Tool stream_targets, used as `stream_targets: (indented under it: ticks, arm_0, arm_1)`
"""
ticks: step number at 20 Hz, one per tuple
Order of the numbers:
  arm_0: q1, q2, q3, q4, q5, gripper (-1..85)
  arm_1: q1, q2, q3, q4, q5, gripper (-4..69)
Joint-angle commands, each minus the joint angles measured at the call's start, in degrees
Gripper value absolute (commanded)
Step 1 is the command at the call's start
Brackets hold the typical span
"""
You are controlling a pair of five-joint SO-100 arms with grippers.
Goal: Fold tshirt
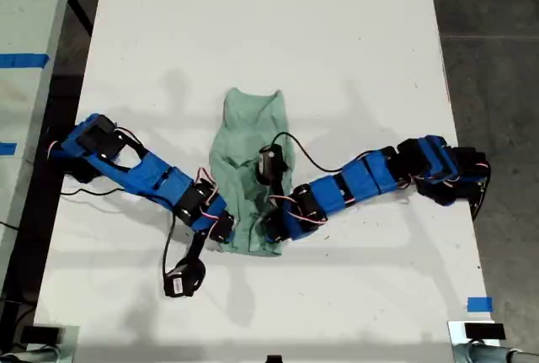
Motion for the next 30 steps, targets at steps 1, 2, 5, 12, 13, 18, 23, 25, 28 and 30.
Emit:
stream_targets:
  ticks: [1, 2, 5, 12, 13, 18, 23, 25, 28, 30]
  arm_0:
    - [2.3, 12.9, -3.2, 5.4, -0.4, 0.1]
    - [2.8, 15.2, -3.2, 5.5, -0.6, 0.1]
    - [3.5, 19.6, -3.1, 2.8, -1.8, 0.1]
    - [1.0, 26.2, -2.5, 6.9, -0.3, 0.1]
    - [-0.6, 28.3, -2.3, 8.3, 1.5, 0.1]
    - [-13.1, 32.3, 0.3, 15.8, 13.3, 0.1]
    - [-26.5, 25.6, 0.4, 16.3, 24.7, 0.1]
    - [-30.3, 23.2, 0.4, 16.1, 27.2, 0.1]
    - [-32.8, 21.3, 0.4, 16.1, 28.4, 0.1]
    - [-33.7, 21.5, 0.4, 16.1, 28.3, 0.0]
  arm_1:
    - [-2.5, 10.8, -2.5, 4.5, -1.7, -1.5]
    - [-2.6, 12.7, -2.5, 5.4, -1.9, -1.5]
    - [-3.3, 15.9, -2.5, 6.0, -2.8, -1.5]
    - [-1.3, 19.9, -2.6, 7.2, -6.1, -1.5]
    - [-0.2, 21.4, -2.6, 8.3, -7.4, -1.5]
    - [9.1, 26.4, -1.6, 12.8, -16.3, -1.5]
    - [19.5, 26.1, 1.2, 13.4, -23.1, -1.5]
    - [22.9, 25.4, 1.4, 13.4, -25.2, -1.5]
    - [26.0, 24.8, 1.5, 13.9, -26.6, -1.6]
    - [27.2, 24.7, 1.5, 13.9, -27.1, -1.9]
